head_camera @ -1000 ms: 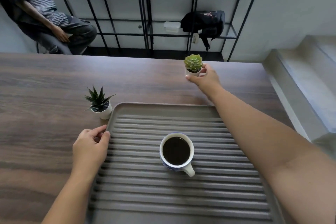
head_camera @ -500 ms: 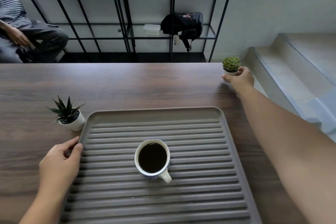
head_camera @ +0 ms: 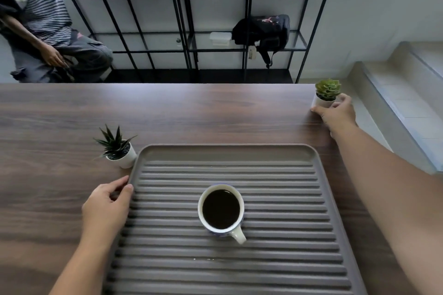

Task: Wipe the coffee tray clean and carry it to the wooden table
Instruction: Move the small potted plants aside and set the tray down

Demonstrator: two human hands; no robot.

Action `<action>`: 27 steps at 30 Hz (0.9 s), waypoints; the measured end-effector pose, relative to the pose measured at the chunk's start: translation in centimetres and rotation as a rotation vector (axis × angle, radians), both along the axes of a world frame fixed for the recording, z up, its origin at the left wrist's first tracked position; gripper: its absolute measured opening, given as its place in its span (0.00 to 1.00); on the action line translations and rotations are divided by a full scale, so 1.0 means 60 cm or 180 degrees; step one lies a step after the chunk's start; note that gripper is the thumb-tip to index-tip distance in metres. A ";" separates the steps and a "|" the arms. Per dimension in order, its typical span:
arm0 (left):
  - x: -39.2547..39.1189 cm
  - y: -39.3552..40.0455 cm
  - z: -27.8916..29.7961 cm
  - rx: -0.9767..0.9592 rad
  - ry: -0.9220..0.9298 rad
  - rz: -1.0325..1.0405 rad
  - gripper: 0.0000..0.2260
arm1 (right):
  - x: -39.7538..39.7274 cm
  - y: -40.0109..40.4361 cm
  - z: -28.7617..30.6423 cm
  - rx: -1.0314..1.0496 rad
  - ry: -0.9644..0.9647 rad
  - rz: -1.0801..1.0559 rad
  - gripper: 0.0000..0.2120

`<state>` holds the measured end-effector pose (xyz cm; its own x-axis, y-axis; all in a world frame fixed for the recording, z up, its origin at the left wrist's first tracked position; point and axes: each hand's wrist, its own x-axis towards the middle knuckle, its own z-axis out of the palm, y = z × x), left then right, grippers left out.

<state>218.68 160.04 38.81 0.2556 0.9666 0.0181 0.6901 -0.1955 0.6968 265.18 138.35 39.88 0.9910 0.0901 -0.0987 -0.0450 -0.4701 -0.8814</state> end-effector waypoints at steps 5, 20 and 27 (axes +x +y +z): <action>0.000 0.026 -0.002 -0.0411 -0.0570 0.0277 0.22 | -0.074 -0.008 0.010 0.0580 0.0205 -0.0581 0.35; 0.055 0.120 -0.004 -0.0442 -0.0949 -0.0029 0.35 | -0.308 -0.159 -0.002 -0.0633 -0.0034 0.0725 0.15; 0.136 0.179 0.051 -0.0317 -0.0713 -0.0145 0.31 | -0.318 -0.164 0.005 -0.0259 0.0125 0.0615 0.19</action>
<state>226.83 170.76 41.88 0.2991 0.9541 -0.0156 0.5082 -0.1454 0.8489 246.13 128.52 40.19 0.9514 0.2683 -0.1515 0.0194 -0.5428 -0.8396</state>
